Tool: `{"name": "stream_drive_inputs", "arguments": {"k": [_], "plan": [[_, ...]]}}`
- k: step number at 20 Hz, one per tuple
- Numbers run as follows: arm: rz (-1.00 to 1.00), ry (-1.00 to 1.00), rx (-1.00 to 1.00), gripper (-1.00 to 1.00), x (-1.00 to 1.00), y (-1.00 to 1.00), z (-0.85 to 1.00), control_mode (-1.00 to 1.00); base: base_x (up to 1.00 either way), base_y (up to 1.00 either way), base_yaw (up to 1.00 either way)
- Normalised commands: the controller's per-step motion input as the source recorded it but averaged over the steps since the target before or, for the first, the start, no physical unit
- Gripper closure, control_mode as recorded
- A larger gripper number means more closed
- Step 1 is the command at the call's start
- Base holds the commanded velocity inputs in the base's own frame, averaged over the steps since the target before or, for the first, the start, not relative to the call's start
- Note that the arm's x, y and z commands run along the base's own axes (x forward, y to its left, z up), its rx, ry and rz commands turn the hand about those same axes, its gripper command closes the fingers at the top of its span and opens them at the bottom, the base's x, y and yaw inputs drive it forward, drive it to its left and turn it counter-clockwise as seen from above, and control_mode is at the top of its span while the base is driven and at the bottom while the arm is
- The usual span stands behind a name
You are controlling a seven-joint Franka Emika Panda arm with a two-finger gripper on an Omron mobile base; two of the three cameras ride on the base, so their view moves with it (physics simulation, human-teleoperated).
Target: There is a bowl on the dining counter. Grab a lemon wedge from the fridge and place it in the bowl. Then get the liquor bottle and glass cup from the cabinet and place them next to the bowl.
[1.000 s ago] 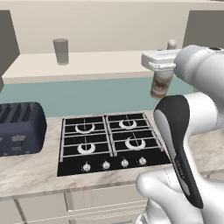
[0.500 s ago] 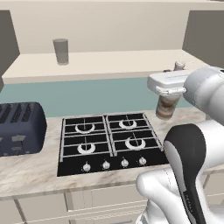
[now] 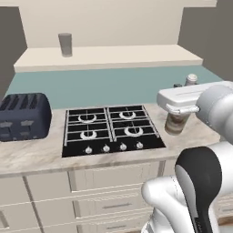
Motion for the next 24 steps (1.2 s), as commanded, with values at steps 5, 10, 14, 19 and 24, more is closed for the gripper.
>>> {"name": "stream_drive_inputs", "arguments": {"k": [5, 10, 14, 19, 24], "plan": [[0.00, 0.00, 0.00, 1.00, 0.00, 0.00, 0.00, 1.00, -0.70, -0.04, 0.04], [0.00, 0.00, 0.00, 1.00, 0.00, 0.00, 0.00, 1.00, -0.48, -0.42, 0.10], [0.00, 0.00, 0.00, 1.00, 0.00, 0.00, 0.00, 1.00, -0.58, -0.75, 0.05], [0.00, 0.00, 0.00, 1.00, 0.00, 0.00, 0.00, 1.00, -0.69, -0.65, 0.10], [0.00, 0.00, 0.00, 1.00, 0.00, 0.00, 0.00, 1.00, -0.74, -0.34, 0.27]]}}
